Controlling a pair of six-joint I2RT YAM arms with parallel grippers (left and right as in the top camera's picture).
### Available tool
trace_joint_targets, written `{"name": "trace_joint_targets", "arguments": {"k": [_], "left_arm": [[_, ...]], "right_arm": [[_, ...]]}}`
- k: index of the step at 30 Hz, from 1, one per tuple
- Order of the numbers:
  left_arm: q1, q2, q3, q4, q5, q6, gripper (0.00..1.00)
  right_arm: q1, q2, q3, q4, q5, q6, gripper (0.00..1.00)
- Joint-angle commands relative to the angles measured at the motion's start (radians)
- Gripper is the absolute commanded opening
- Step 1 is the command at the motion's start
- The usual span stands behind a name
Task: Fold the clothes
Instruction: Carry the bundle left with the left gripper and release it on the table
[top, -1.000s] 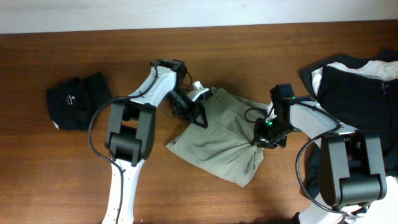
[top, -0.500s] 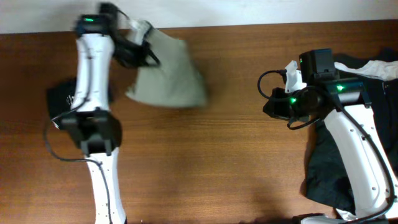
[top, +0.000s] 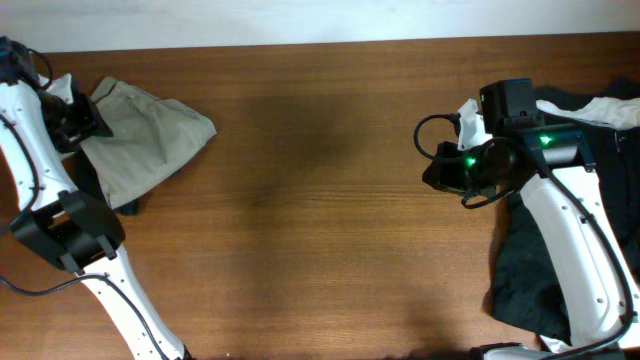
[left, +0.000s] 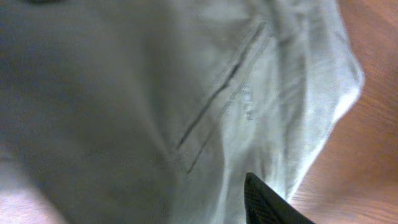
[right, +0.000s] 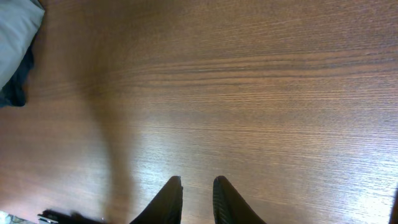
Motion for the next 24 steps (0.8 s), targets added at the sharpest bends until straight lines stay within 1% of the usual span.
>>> {"name": "trace_joint_targets", "arguments": {"k": [1, 2, 4, 5, 6, 7, 8, 10, 12, 13, 15, 16, 17, 18, 19, 20, 21, 23, 24], "left_arm": [[0.068, -0.059, 0.032, -0.003, -0.036, -0.011, 0.80], [0.092, -0.116, 0.032, -0.003, -0.002, -0.012, 0.80], [0.111, -0.206, 0.032, -0.003, 0.011, -0.012, 0.79], [0.101, -0.246, 0.032, -0.002, 0.072, -0.011, 0.69], [0.081, -0.244, 0.031, -0.002, 0.070, -0.002, 0.22], [0.045, -0.208, 0.024, 0.002, 0.023, 0.012, 0.00], [0.026, -0.174, 0.008, -0.001, -0.024, 0.012, 0.00], [0.018, -0.090, -0.079, 0.015, -0.051, -0.013, 0.01], [0.045, 0.008, -0.216, 0.158, -0.148, -0.090, 0.01], [0.061, 0.040, -0.270, 0.195, -0.189, -0.133, 0.01], [0.098, 0.066, -0.335, 0.225, -0.213, -0.147, 0.01], [0.118, 0.075, -0.373, 0.252, -0.213, -0.151, 0.03], [0.127, 0.075, -0.406, 0.275, -0.192, -0.150, 0.04], [0.136, 0.073, -0.403, 0.271, -0.108, -0.149, 0.04], [0.143, 0.057, -0.369, 0.234, -0.043, -0.146, 0.05], [0.142, 0.018, -0.311, 0.180, 0.014, -0.109, 0.08], [0.133, -0.028, -0.266, 0.138, 0.050, -0.087, 0.10], [0.097, -0.144, -0.201, 0.090, 0.064, -0.045, 0.13], [0.061, -0.241, -0.177, 0.072, 0.100, 0.024, 0.17]], "right_arm": [[0.003, 0.003, 0.008, -0.004, 0.009, 0.008, 0.22], [0.003, 0.003, 0.008, -0.004, 0.010, 0.008, 0.23], [0.003, 0.003, 0.008, -0.003, 0.010, 0.008, 0.23], [0.003, 0.003, 0.008, -0.003, 0.011, 0.008, 0.23], [0.003, 0.003, 0.008, -0.003, 0.013, 0.008, 0.23], [0.003, 0.003, 0.008, -0.005, 0.012, 0.009, 0.23], [0.003, 0.003, 0.008, -0.010, 0.013, 0.021, 0.23], [0.004, 0.003, 0.008, -0.015, 0.012, 0.035, 0.23], [0.004, 0.003, 0.008, -0.019, 0.012, 0.035, 0.22], [0.004, 0.003, 0.008, -0.026, 0.012, 0.035, 0.22], [0.004, 0.003, 0.008, -0.045, 0.012, 0.035, 0.22], [0.004, 0.003, 0.008, -0.044, 0.013, 0.035, 0.22], [0.004, 0.003, 0.008, -0.044, 0.013, 0.035, 0.22], [0.004, 0.003, 0.008, -0.044, 0.013, 0.034, 0.22], [0.003, 0.003, 0.008, -0.044, 0.013, 0.034, 0.22], [0.003, 0.002, 0.008, -0.036, 0.013, 0.034, 0.22], [0.003, 0.002, 0.010, -0.019, 0.013, 0.034, 0.22], [0.003, 0.001, 0.042, -0.004, 0.013, 0.019, 0.22], [0.003, -0.004, 0.085, -0.008, 0.014, -0.015, 0.22]]}}
